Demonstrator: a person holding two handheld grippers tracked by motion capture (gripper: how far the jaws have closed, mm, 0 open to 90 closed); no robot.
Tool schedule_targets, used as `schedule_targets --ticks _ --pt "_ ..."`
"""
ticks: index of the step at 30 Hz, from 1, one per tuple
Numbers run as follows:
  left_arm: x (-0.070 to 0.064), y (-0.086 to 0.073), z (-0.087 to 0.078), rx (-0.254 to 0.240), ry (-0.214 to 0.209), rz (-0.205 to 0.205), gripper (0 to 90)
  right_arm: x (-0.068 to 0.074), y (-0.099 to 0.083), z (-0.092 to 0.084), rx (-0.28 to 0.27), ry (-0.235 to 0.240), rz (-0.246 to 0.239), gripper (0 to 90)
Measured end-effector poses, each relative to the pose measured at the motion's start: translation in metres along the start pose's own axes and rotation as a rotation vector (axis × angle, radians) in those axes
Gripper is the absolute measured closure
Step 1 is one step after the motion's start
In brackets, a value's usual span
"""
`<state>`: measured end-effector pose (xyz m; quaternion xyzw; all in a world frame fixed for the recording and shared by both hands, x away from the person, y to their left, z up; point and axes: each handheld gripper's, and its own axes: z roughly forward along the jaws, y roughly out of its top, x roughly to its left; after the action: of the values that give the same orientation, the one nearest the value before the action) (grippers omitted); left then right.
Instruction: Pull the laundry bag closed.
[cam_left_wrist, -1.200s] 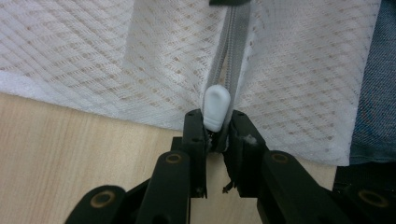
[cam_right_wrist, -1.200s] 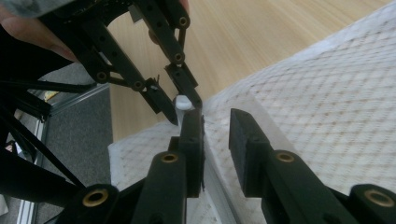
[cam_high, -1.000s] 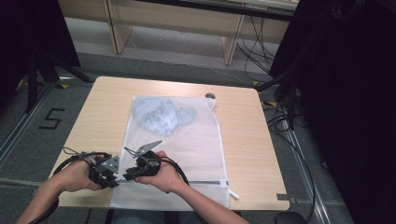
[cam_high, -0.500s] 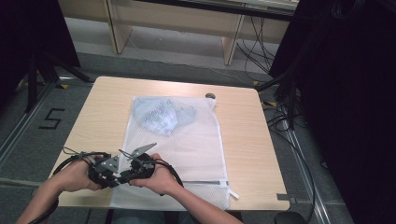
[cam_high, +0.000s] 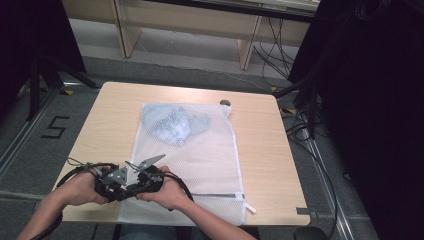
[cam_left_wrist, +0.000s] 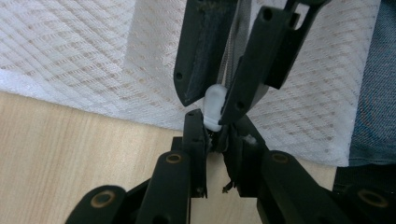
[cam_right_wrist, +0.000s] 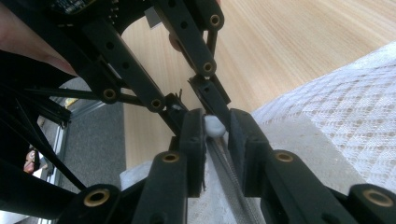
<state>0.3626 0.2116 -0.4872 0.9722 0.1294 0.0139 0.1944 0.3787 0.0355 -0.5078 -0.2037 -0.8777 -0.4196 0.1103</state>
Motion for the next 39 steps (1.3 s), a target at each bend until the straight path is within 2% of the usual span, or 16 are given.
schedule_targets --ticks 3,4,6,8,12,17,19,23,24,27,30,32,36,37,38,39 --pt "-0.0003 -0.0001 0.0004 -0.005 -0.003 -0.01 78.3 0.0 -0.0001 0.0012 -0.002 0.0 -0.007 78.1" --pt "-0.0023 -0.0003 0.0019 -0.028 -0.005 -0.038 78.3 -0.0023 0.0005 0.0021 -0.011 0.005 -0.043 78.5" --pt "-0.0001 -0.0003 0.0003 -0.004 -0.003 -0.011 78.3 -0.0005 0.0004 0.0021 -0.003 0.0 -0.016 79.5" --pt "-0.0019 -0.0008 0.0015 -0.029 -0.004 -0.038 78.3 -0.0003 0.0009 0.0024 -0.001 0.001 -0.011 80.0" --pt "-0.0009 -0.0011 0.0007 -0.017 -0.003 -0.021 78.3 0.0006 0.0009 0.0032 -0.002 0.0 -0.007 81.0" --pt "-0.0015 -0.0011 0.0017 -0.036 0.006 -0.031 78.3 0.001 0.0027 0.0039 0.001 0.001 -0.028 81.6" --pt "-0.0016 -0.0013 0.0016 -0.035 0.004 -0.034 78.3 -0.0005 0.0034 0.0042 -0.004 -0.003 -0.06 81.8" --pt "0.0 -0.0014 0.0005 -0.021 0.007 -0.01 78.4 -0.0007 0.0026 0.0027 0.016 -0.009 -0.052 82.1" --pt "-0.0013 -0.0016 0.0015 -0.038 0.005 -0.031 78.5 -0.0012 0.0025 0.0026 0.015 -0.011 -0.058 82.1" --pt "-0.0013 -0.0016 0.0013 -0.034 0.006 -0.032 78.8 0.0011 0.0022 0.0029 0.006 -0.002 -0.036 82.2" --pt "0.0014 -0.0012 0.0006 -0.021 0.007 -0.013 79.3 -0.0012 0.0012 0.0019 0.016 -0.016 -0.065 82.2" --pt "0.0004 -0.001 0.0004 -0.018 0.004 -0.021 79.7 -0.0003 0.0009 0.0014 0.02 -0.018 -0.054 82.3" --pt "0.0012 -0.0007 0.0009 -0.016 -0.001 -0.023 80.3 -0.0011 0.0015 0.0017 0.008 -0.015 -0.091 82.3" --pt "0.0013 -0.0007 0.0008 -0.014 -0.001 -0.025 80.4 -0.0009 0.0014 0.0018 0.007 -0.016 -0.094 82.4" --pt "0.0017 -0.0005 0.0008 -0.011 0.003 -0.022 80.6 0.0015 0.0008 0.0006 0.023 -0.023 -0.057 82.3" --pt "0.0022 -0.0003 0.0006 -0.007 0.004 -0.018 80.7 0.0007 0.0009 0.0009 0.018 -0.025 -0.074 82.4"
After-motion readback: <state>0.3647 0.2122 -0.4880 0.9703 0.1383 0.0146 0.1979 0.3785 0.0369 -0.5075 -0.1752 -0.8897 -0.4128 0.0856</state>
